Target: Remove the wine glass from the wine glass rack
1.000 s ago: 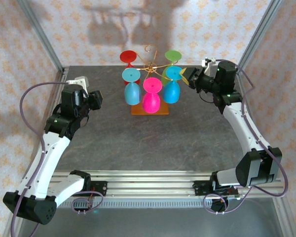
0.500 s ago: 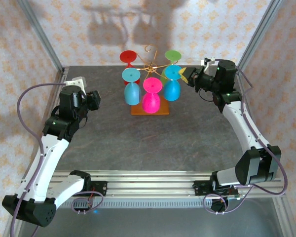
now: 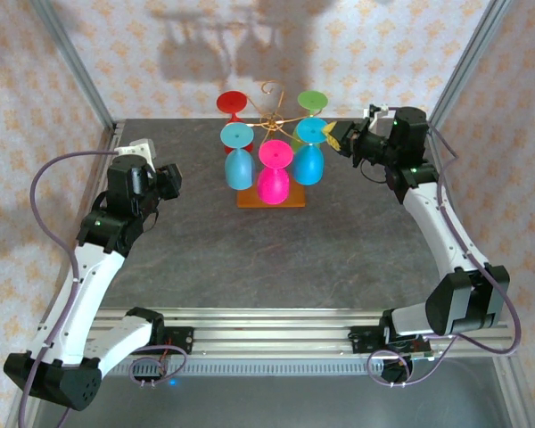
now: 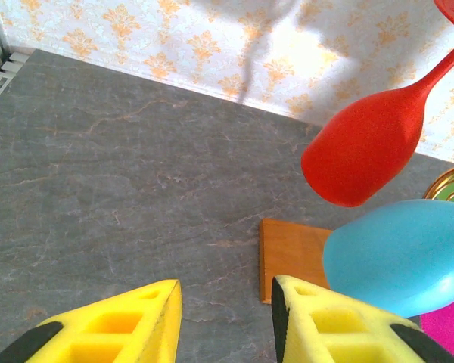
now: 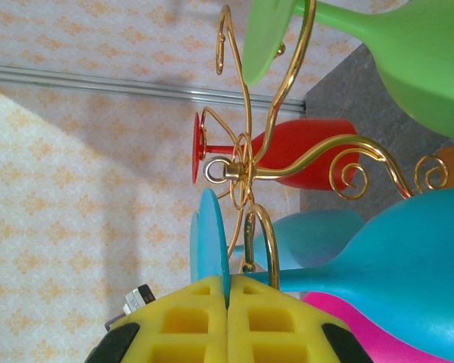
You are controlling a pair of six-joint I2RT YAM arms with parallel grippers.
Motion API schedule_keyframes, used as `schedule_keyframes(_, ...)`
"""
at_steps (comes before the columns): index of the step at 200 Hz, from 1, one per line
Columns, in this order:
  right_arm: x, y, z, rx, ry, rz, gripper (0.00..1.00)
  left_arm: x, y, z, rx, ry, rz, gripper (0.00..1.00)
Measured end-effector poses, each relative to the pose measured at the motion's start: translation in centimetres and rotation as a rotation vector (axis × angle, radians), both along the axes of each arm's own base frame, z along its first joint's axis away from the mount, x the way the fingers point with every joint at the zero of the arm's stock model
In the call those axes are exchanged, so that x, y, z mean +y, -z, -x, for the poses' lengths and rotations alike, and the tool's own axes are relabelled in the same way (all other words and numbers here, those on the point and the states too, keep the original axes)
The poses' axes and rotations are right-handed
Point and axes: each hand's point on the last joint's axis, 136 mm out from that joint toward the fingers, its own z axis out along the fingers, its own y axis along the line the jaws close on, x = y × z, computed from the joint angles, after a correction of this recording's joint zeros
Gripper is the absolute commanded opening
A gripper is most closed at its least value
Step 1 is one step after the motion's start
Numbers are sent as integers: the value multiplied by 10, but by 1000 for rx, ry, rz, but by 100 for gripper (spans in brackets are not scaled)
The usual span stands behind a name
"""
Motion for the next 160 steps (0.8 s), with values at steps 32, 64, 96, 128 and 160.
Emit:
schedule_keyframes(32, 4, 3, 7, 12, -14, 18, 0, 0, -2, 2, -8, 0, 1, 37)
schedule_keyframes(64, 7, 4, 13, 16, -30, 36, 0, 0, -3, 2, -11, 0, 2, 37)
schedule_keyframes(96, 8, 4, 15, 9, -33, 49, 0, 0, -4, 2, -12, 0, 2, 37)
schedule_keyframes(128, 11, 3, 17, 8, -39, 59, 0, 0, -4, 2, -12, 0, 3, 37)
schedule_keyframes(160, 14, -7, 18, -18, -42, 62, 0, 1, -4, 2, -13, -1, 3, 37)
